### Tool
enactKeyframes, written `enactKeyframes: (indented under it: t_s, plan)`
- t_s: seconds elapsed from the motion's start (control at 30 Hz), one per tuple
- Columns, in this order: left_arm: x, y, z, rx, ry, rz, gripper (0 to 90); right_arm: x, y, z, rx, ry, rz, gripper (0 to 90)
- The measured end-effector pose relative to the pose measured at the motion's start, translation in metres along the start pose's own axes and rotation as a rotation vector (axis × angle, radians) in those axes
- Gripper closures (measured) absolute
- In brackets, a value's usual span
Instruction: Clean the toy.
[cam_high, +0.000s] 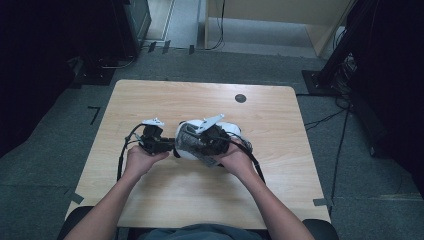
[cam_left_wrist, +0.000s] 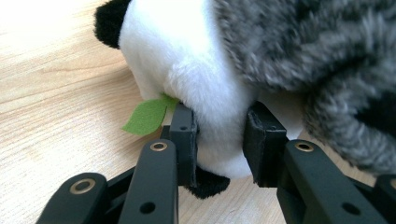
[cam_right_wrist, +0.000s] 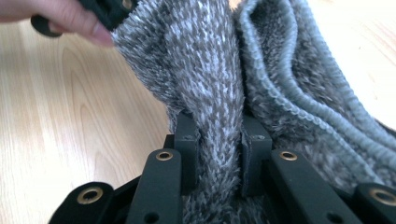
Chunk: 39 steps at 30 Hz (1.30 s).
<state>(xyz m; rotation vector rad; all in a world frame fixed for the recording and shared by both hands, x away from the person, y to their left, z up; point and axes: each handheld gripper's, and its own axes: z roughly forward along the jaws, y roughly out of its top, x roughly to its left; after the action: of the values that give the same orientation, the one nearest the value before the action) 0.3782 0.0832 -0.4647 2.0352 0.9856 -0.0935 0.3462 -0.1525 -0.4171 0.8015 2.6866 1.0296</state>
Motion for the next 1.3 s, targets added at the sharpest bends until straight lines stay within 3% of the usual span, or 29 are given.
enactKeyframes:
  t_s: [0.27,0.63,0.87,1.07,1.3]
  plan:
    - [-0.002,0.0,0.001,-0.002,-0.005,0.009,68.8,0.001,-0.016,-0.009,0.007,0.016,0.008,74.4]
    - [-0.002,0.002,0.002,-0.014,-0.014,0.004,70.6,-0.006,-0.023,-0.013,-0.007,0.024,0.025,76.2]
    - [-0.002,0.002,0.001,-0.012,-0.017,0.006,72.1,-0.01,-0.026,-0.023,0.001,0.048,0.068,76.4]
    - [-0.002,0.003,0.002,-0.018,-0.022,0.004,73.1,-0.009,-0.038,-0.04,0.002,0.024,0.05,76.1]
    - [-0.004,0.005,0.004,-0.019,-0.026,0.009,75.4,-0.023,-0.054,-0.06,-0.017,-0.021,0.103,76.1]
